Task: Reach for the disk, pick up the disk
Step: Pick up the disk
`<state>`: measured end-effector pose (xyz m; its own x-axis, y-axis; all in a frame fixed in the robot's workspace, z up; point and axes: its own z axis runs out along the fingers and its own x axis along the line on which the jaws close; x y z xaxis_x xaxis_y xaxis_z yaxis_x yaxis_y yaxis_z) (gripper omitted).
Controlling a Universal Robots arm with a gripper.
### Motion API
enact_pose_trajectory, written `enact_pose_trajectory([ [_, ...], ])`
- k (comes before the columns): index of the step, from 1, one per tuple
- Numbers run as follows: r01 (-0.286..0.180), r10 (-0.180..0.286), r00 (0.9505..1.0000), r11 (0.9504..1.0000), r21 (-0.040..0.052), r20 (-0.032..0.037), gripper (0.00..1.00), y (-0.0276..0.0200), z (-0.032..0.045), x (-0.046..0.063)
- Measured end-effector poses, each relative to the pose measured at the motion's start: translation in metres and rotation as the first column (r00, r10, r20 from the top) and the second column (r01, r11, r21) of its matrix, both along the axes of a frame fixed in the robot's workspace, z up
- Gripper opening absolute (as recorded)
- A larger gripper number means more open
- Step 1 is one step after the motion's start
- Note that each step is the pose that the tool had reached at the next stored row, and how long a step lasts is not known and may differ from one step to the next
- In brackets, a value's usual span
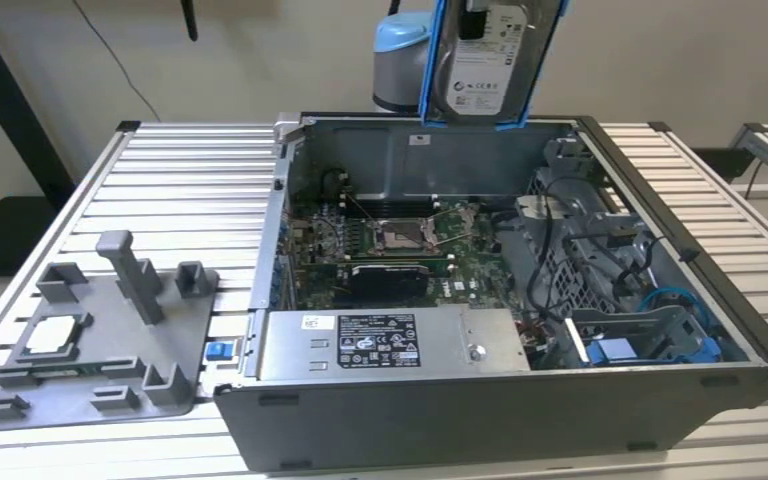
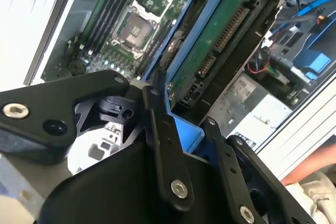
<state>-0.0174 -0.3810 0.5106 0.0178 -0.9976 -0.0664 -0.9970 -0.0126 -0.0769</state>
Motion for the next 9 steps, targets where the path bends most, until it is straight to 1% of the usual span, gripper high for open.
enact_pose_trajectory([
  [9, 0.0, 0.0, 1.0, 1.0, 0.0013, -0.0002, 0.0, -0.0007, -0.0004, 0.04],
])
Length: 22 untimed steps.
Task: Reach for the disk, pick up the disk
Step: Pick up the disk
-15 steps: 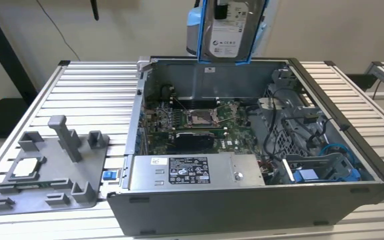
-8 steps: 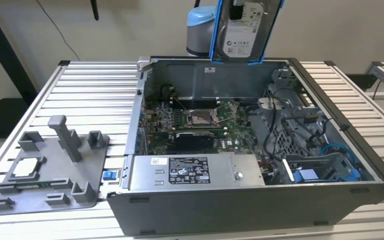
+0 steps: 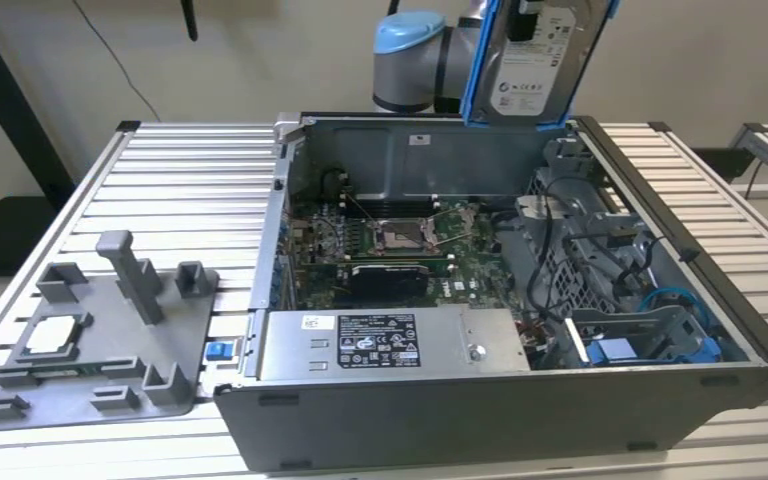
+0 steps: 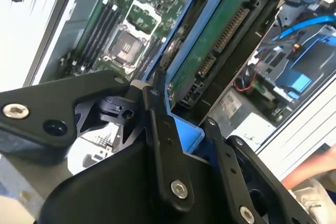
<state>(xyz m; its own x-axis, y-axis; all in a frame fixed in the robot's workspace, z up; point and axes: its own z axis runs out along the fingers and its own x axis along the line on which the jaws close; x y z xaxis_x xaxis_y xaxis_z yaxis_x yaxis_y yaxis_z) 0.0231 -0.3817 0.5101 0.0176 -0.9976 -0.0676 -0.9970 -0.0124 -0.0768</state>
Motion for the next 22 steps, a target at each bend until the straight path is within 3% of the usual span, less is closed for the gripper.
enact_pose_trajectory([
  [10, 0.0, 0.0, 1.0, 1.0, 0.0002, -0.0004, 0.0, -0.0007, -0.0002, 0.044],
  [14, 0.0, 0.0, 1.0, 1.0, 0.0001, -0.0005, 0.0, -0.0006, -0.0001, 0.05],
  [22, 0.0, 0.0, 1.0, 1.0, 0.0002, -0.0004, 0.0, -0.0007, -0.0002, 0.05],
])
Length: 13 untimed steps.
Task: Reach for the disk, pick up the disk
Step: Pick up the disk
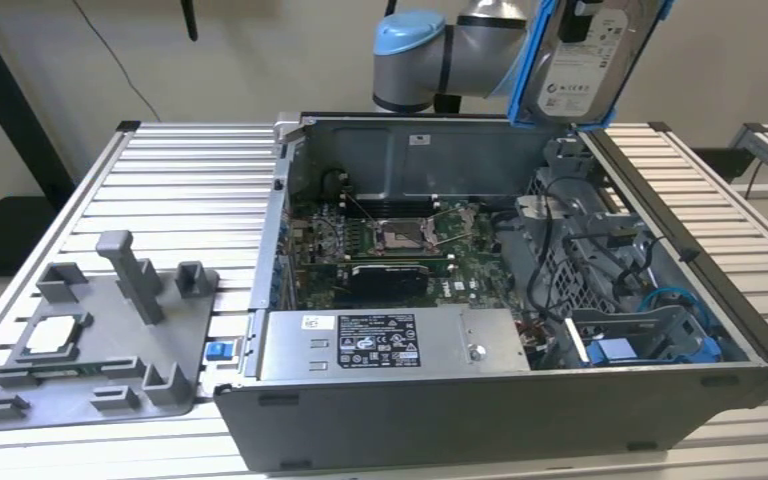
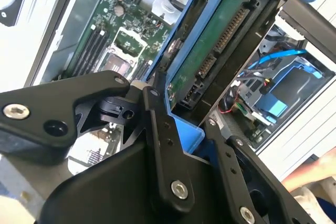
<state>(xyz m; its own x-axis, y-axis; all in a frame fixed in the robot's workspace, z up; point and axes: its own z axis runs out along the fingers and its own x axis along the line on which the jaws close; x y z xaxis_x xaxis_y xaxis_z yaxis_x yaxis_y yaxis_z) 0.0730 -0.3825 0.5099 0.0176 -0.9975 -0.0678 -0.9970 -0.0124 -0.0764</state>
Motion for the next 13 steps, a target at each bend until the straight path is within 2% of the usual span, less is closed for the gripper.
enact_pose_trajectory([
  [7, 0.0, 0.0, 1.0, 1.0, -0.0014, 0.0001, 0.0, 0.0, -0.0001, 0.0002],
  [9, 0.0, 0.0, 1.0, 0.9999, -0.0109, 0.0, 0.0, -0.0003, -0.0002, 0.0002],
  [13, 0.0, 0.0, 1.0, 0.9993, -0.0383, 0.0, 0.0, -0.0037, -0.0007, 0.0001],
])
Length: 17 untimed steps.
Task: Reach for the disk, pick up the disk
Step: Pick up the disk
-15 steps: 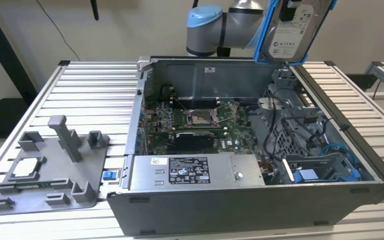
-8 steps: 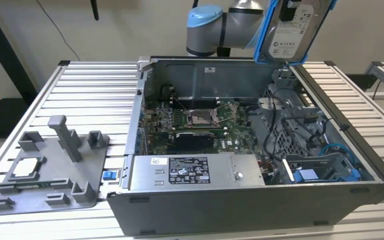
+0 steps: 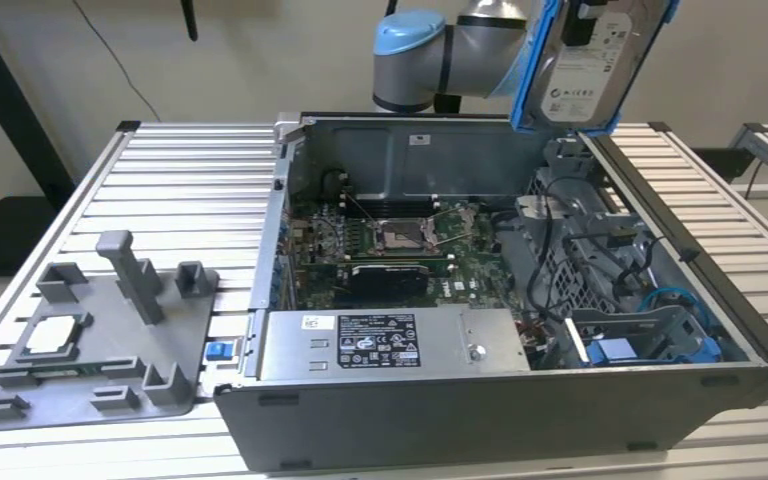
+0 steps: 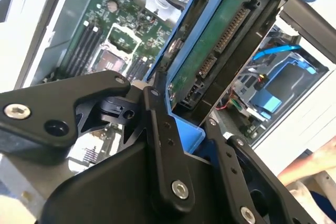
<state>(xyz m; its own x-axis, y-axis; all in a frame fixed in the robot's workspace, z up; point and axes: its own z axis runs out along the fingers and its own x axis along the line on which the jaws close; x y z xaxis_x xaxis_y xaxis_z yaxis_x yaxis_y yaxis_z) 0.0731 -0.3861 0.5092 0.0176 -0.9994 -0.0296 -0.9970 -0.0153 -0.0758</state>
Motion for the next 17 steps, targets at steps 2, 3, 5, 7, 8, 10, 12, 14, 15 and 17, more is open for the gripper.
enact_pose_trajectory([
  [2, 0.0, 0.0, 1.0, 0.9999, -0.0106, 0.0, 0.0, -0.0044, -0.0001, 0.0],
  [3, 0.0, 0.0, 1.0, 0.9999, -0.0133, 0.0, 0.0, -0.0071, -0.0005, 0.0],
  [5, 0.0, 0.0, 1.0, 0.9998, -0.0178, 0.0, 0.0, -0.0128, -0.0009, 0.0],
  [7, 0.0, 0.0, 1.0, 0.9998, -0.0207, 0.0, 0.0, -0.0185, -0.0015, 0.0],
  [8, 0.0, 0.0, 1.0, 0.9998, -0.022, 0.0, 0.0, -0.0219, -0.0018, 0.0],
  [10, 0.0, 0.0, 1.0, 0.9997, -0.0249, 0.0, 0.0, -0.0281, -0.0023, 0.0],
  [12, 0.001, -0.001, 1.0, 0.9996, -0.027, 0.0, 0.0, -0.0343, -0.0027, 0.0],
  [14, 0.001, -0.001, 1.0, 0.9996, -0.0287, 0.0, 0.0, -0.0409, -0.003, 0.0],
  [15, 0.001, -0.001, 1.0, 0.9996, -0.0296, 0.0, 0.0, -0.0444, -0.0032, 0.0],
  [17, 0.001, -0.001, 1.0, 0.9995, -0.0308, 0.0, 0.0, -0.0507, -0.0036, 0.0],
])
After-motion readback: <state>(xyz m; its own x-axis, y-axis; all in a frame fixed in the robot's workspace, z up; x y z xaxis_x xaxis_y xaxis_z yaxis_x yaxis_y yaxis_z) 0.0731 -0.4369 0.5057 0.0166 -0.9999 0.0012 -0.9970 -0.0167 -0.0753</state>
